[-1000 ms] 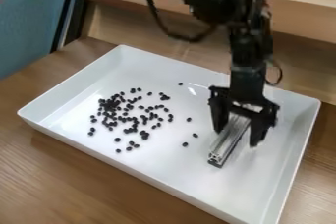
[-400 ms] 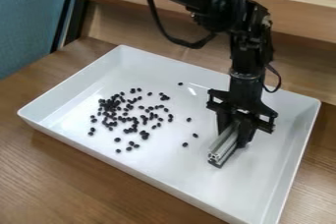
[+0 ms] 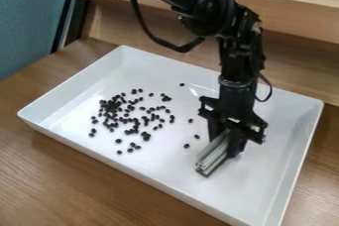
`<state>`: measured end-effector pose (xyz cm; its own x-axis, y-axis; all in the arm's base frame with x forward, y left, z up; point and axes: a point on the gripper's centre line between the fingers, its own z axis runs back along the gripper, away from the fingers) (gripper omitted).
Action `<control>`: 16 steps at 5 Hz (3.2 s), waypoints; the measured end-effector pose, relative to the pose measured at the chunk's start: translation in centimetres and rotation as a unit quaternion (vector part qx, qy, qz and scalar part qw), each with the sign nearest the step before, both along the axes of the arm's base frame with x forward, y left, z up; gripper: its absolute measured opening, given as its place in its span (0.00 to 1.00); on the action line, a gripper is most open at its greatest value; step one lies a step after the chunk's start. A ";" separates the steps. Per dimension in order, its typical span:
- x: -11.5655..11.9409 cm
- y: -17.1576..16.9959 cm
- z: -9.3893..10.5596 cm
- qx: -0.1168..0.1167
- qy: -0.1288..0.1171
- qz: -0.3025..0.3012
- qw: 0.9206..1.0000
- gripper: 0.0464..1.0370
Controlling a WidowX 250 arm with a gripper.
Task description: Sweep into pile
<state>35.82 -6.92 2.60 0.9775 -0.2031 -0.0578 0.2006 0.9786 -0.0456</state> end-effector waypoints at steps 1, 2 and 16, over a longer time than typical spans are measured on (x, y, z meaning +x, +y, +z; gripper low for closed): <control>-1.2 1.3 -0.1 0.024 0.007 -0.012 1.000 0.36; -1.6 2.7 -0.3 0.038 -0.001 -0.021 0.999 0.36; 0.8 21.8 -0.3 0.014 -0.050 0.053 0.997 0.36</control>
